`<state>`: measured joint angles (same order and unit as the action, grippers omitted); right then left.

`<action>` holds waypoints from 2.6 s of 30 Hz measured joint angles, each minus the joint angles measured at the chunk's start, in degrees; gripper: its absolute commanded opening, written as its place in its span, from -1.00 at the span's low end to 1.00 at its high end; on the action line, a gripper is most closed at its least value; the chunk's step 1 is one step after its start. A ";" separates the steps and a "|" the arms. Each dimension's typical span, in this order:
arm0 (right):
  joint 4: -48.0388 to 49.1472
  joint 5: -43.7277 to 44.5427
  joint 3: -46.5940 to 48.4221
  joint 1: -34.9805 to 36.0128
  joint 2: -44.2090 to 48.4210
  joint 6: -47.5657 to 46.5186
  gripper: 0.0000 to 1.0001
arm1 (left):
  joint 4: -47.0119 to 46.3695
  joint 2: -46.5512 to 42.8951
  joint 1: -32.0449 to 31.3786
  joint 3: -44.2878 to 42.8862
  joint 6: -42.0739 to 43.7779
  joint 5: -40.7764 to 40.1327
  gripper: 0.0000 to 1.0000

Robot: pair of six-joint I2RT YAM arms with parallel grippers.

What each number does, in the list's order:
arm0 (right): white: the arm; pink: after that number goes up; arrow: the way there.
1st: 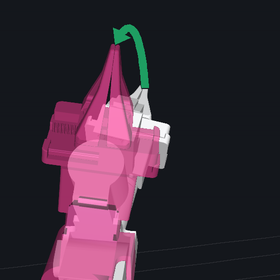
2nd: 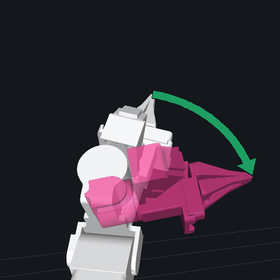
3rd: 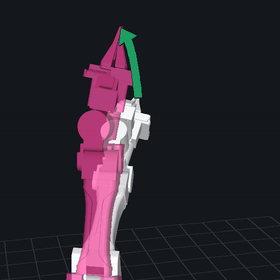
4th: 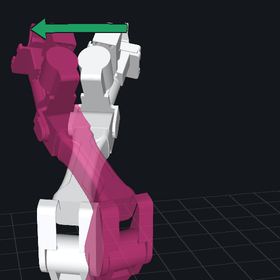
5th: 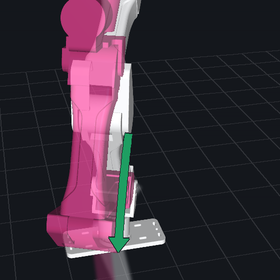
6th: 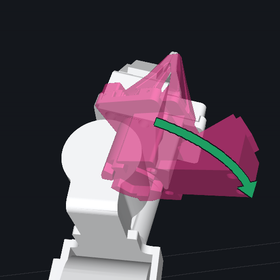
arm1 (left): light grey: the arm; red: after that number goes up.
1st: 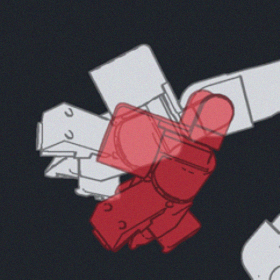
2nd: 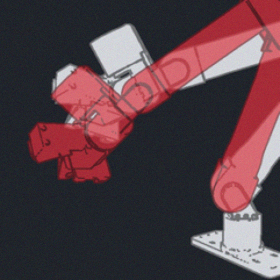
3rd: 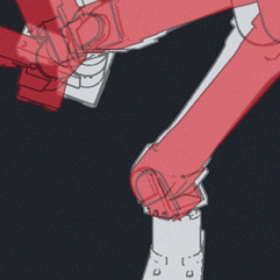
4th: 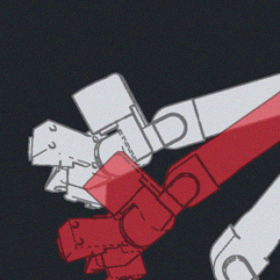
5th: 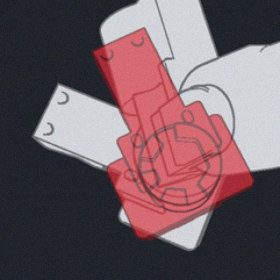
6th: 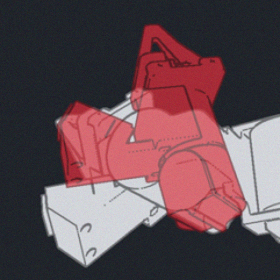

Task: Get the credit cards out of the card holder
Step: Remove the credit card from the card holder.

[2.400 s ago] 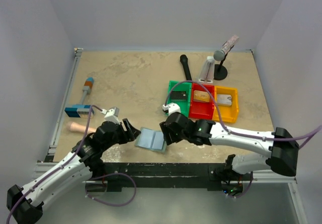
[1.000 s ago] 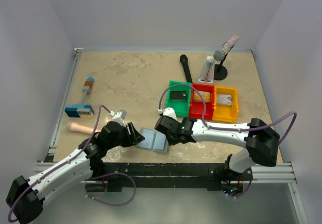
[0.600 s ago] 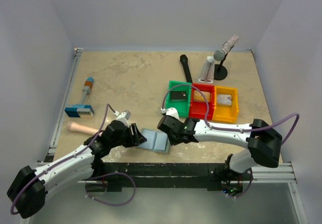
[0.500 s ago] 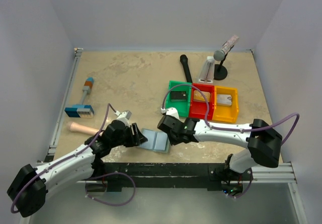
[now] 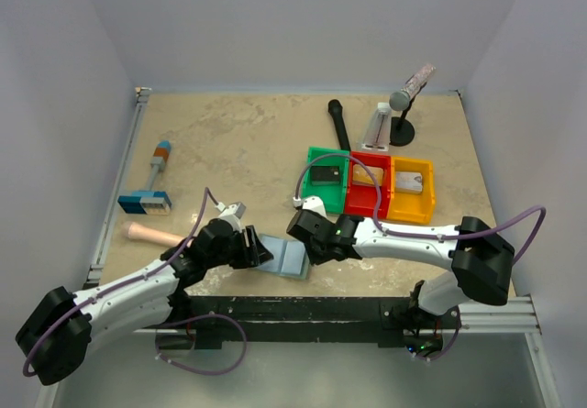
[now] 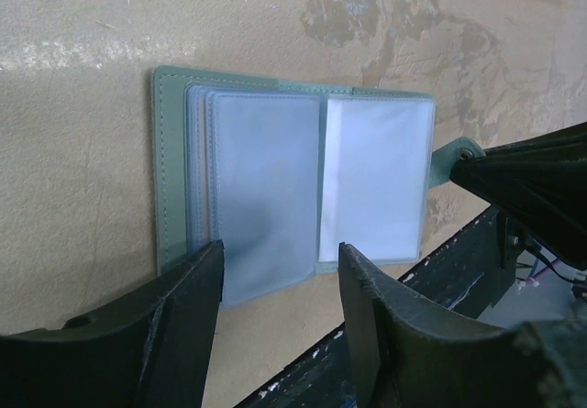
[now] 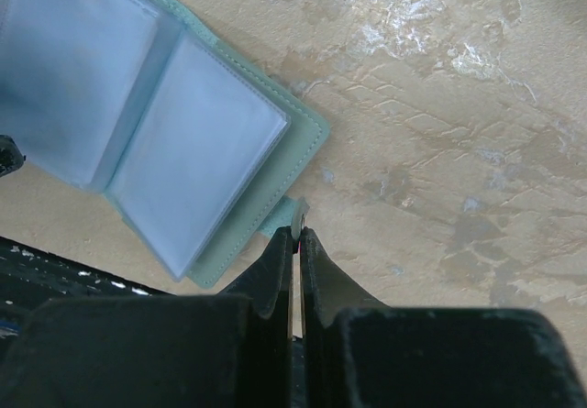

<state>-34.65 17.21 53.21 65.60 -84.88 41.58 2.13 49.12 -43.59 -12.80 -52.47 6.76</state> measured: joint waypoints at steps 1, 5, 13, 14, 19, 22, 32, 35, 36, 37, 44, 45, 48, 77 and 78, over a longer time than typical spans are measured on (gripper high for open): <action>0.00 -0.04 0.00 0.00 0.00 0.00 -1.00 | 0.00 -0.02 0.00 0.00 0.04 -0.09 0.15; 0.00 -0.17 0.00 0.00 0.00 0.00 -1.00 | 0.55 -0.66 0.00 0.00 0.22 -0.92 0.15; 0.04 -0.22 0.00 0.00 0.00 0.00 -1.00 | 2.14 -2.67 -0.04 0.07 0.96 -2.49 0.15; 0.04 -0.22 0.00 0.00 0.00 0.00 -1.00 | 2.01 -2.54 -0.04 0.13 1.01 -2.36 0.14; 0.22 -0.24 0.00 0.00 0.00 0.00 -1.00 | -0.24 -0.26 -0.39 0.31 1.05 -0.85 0.13; 0.42 -0.28 0.00 0.00 0.00 0.00 -1.00 | -1.97 1.11 -1.01 0.31 1.07 0.31 0.12; 0.74 -0.46 0.00 -0.02 0.00 0.00 -1.00 | -5.95 4.52 -1.97 0.31 1.11 3.04 0.12; 0.87 -0.59 0.00 0.00 0.00 0.00 -1.00 | -7.34 4.70 -2.14 0.31 1.14 4.22 0.12; 0.87 -0.68 0.00 0.00 0.00 0.00 -1.00 | -8.02 4.68 -2.25 0.31 1.16 4.70 0.12; 0.90 -0.70 0.00 0.00 0.00 0.00 -1.00 | -8.59 4.68 -2.38 0.31 1.18 5.22 0.12; 1.29 -0.87 0.00 0.00 0.00 0.00 -1.00 | -10.25 4.55 -3.10 0.04 1.33 6.69 0.12; 1.29 -0.87 0.00 0.00 0.00 0.02 -1.00 | -9.75 4.15 -3.10 -0.09 1.36 6.29 0.12; 1.31 -0.90 -0.13 -0.04 0.00 0.04 -1.00 | -5.73 1.09 -3.10 -0.61 2.03 3.08 0.13; 1.36 -1.73 -0.22 -0.15 -0.02 0.00 -1.00 | -0.20 2.01 -3.19 -0.81 2.60 0.28 0.14; 1.36 -1.73 -0.22 -0.15 -0.02 0.00 -1.00 | -0.59 2.34 -3.21 -0.81 2.60 0.39 0.14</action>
<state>-33.30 15.49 52.99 65.45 -84.90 41.58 1.54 51.46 -46.81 -13.61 -49.87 7.16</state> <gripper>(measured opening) 0.022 0.565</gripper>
